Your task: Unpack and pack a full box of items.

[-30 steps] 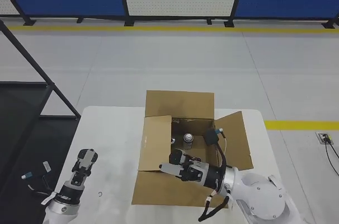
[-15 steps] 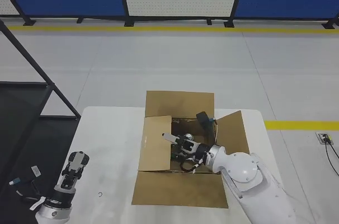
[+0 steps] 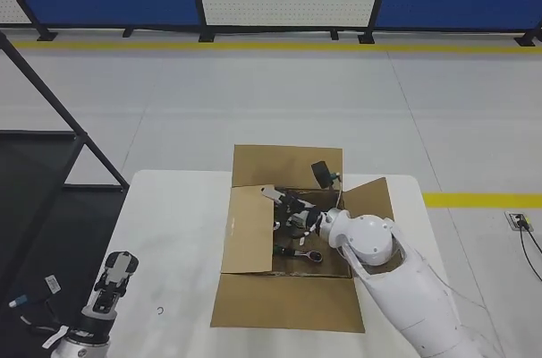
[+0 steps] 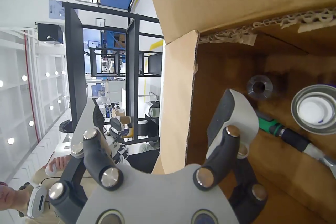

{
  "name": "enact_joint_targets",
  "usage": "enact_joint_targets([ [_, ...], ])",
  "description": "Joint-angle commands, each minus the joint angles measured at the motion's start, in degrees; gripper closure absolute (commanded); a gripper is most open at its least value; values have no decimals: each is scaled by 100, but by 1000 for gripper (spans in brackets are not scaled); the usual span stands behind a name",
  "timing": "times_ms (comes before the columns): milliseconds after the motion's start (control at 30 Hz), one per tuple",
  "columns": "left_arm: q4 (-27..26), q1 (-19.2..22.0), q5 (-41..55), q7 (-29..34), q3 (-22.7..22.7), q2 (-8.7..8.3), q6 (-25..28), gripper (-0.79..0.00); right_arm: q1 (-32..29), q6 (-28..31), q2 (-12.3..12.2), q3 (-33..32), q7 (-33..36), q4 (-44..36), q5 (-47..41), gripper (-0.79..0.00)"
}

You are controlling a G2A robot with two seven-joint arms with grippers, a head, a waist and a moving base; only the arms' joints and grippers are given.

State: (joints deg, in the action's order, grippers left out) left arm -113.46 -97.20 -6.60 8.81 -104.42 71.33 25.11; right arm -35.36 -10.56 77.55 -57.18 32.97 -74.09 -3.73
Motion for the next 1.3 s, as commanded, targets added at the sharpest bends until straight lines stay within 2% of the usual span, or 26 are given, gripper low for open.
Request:
enact_joint_targets([
  [0, 23, -7, -10, 13, -5, -1, 3, -785, 104, 56, 48, 80, 6, 153, -119, -785],
  [267, 39, -68, -164, 206, -4, -15, 38, -785, 474, 386, 214, 329, 101, 595, -418, -785],
  [567, -116, -117, -572, 339, 107, -27, 154, -785, 502, 671, 290, 379, 272, 306, -612, -785],
  [867, -188, 1, -1199, 531, 444, -41, 171, -785, 539, 859, 360, 483, 548, -146, -776, -785],
  [1100, -205, 128, -1791, 637, 745, -52, 89, -785, 801, 837, 483, 768, 688, -179, -777, -785],
  [1267, -117, 307, -1874, 525, 933, -43, -104, -785, 944, 908, 572, 947, 795, -75, -818, -785],
])
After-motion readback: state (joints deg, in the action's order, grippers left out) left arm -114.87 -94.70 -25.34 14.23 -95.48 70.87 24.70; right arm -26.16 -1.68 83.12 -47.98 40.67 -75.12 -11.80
